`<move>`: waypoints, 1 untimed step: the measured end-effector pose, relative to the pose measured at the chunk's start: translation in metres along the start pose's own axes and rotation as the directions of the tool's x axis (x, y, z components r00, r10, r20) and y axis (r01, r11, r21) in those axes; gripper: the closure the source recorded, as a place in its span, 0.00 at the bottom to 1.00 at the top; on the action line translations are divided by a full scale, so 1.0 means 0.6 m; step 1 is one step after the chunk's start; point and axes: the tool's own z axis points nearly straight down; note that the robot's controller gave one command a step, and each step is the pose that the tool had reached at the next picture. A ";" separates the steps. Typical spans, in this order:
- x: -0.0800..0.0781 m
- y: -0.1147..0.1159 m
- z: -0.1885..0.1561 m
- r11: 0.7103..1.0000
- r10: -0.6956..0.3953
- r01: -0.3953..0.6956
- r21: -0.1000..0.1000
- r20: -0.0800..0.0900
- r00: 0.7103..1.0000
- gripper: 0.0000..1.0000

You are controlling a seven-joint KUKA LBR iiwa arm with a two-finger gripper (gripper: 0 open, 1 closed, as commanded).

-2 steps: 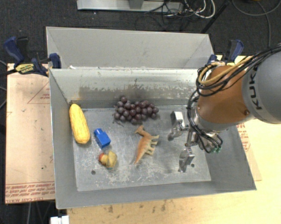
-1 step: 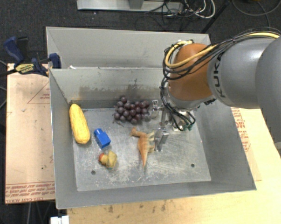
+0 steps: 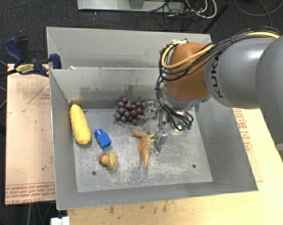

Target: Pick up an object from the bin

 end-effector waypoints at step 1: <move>0.020 0.021 0.046 0.977 -0.211 0.211 0.000 0.001 0.977 0.00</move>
Offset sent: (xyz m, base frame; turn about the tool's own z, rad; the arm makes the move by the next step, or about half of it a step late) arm -0.0321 0.0116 -0.0415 -0.3647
